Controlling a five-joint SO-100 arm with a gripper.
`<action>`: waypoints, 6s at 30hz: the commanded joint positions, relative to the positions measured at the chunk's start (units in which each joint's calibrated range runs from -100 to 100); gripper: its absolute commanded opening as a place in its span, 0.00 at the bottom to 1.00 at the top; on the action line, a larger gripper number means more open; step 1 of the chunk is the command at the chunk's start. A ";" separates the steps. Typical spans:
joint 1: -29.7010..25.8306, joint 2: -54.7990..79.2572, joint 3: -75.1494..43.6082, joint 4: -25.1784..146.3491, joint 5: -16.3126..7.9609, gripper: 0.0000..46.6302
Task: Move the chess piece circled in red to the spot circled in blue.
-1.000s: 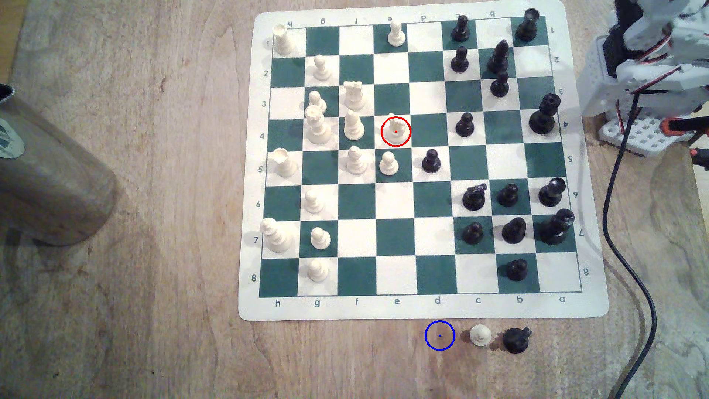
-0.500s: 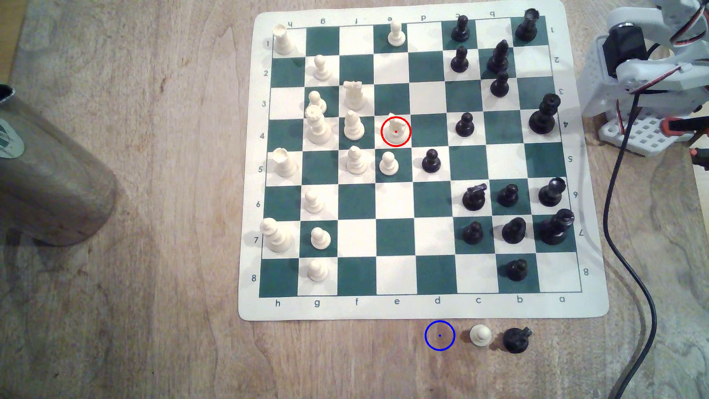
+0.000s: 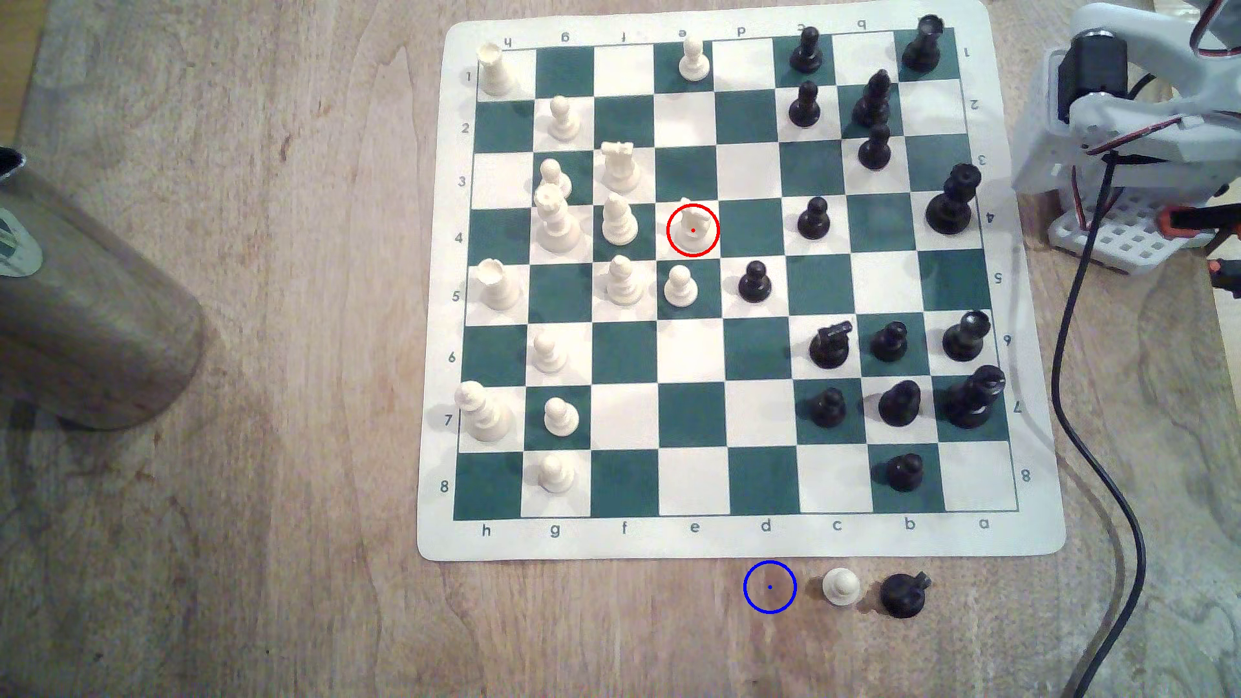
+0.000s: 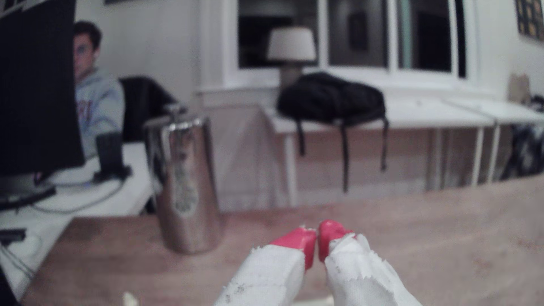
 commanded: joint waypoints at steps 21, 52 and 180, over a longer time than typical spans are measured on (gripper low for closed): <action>-9.57 51.98 -26.32 18.57 -16.41 0.21; -10.51 82.11 -34.66 10.71 -16.56 0.25; -48.45 121.16 -95.85 27.91 -15.29 0.08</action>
